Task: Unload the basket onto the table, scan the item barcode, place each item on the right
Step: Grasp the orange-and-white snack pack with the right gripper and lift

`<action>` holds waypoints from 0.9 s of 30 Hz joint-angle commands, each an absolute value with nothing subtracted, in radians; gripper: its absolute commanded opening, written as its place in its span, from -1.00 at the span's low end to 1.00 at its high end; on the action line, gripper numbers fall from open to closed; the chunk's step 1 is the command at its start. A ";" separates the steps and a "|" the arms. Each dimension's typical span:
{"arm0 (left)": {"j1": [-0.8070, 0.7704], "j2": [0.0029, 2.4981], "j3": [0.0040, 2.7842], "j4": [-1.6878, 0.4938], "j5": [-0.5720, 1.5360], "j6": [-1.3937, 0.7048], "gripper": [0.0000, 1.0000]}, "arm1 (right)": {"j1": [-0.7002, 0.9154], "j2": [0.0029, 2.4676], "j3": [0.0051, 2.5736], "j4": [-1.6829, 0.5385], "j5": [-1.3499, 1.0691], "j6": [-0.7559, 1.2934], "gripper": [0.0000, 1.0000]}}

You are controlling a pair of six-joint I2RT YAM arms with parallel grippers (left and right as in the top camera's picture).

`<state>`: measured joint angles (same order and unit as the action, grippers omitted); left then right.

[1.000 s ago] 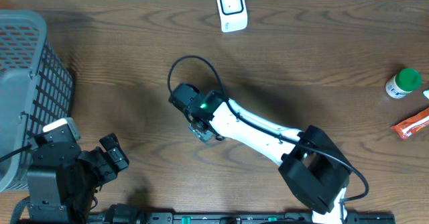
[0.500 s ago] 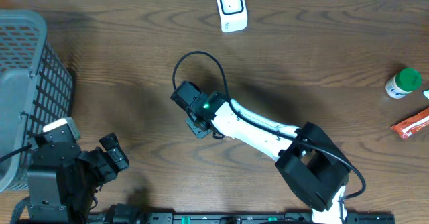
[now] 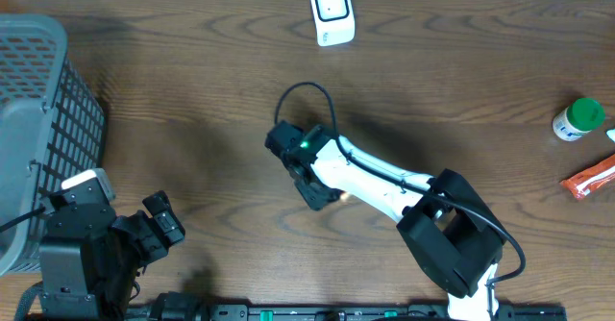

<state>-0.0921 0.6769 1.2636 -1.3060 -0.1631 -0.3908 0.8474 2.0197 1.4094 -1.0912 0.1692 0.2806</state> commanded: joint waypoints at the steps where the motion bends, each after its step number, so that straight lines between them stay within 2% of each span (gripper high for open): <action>1: -0.087 0.678 1.262 -1.309 -0.166 -0.378 0.96 | 0.844 2.032 1.401 -1.187 0.336 0.278 -0.97; 4: -0.087 0.678 1.262 -1.309 -0.166 -0.378 0.96 | 0.844 2.032 1.401 -1.259 0.527 0.423 -0.97; 8: -0.087 0.678 1.262 -1.309 -0.166 -0.378 0.96 | 0.845 2.010 1.403 -1.242 0.438 0.450 -0.95; 10: -0.087 0.678 1.262 -1.309 -0.166 -0.378 0.96 | 0.845 1.986 1.415 -1.238 0.333 0.470 -0.71; 11: -0.087 0.678 1.262 -1.309 -0.166 -0.378 0.96 | 0.844 1.973 1.426 -1.238 0.288 0.489 -0.35; 12: -0.087 0.678 1.262 -1.309 -0.166 -0.378 0.96 | 0.842 1.958 1.438 -1.238 0.248 0.526 0.18; 13: -0.087 0.678 1.262 -1.309 -0.166 -0.378 0.96 | 0.840 1.943 1.448 -1.238 0.204 0.565 0.80; 14: -0.087 0.678 1.262 -1.309 -0.166 -0.378 0.96 | 0.836 1.929 1.456 -1.227 0.163 0.603 0.98; 21: -0.087 0.678 1.262 -1.309 -0.166 -0.378 0.96 | 0.744 1.929 1.457 -1.146 0.063 0.886 0.99; 27: -0.087 0.678 1.262 -1.309 -0.166 -0.378 0.96 | 0.650 2.024 1.457 -1.096 -0.022 0.920 0.98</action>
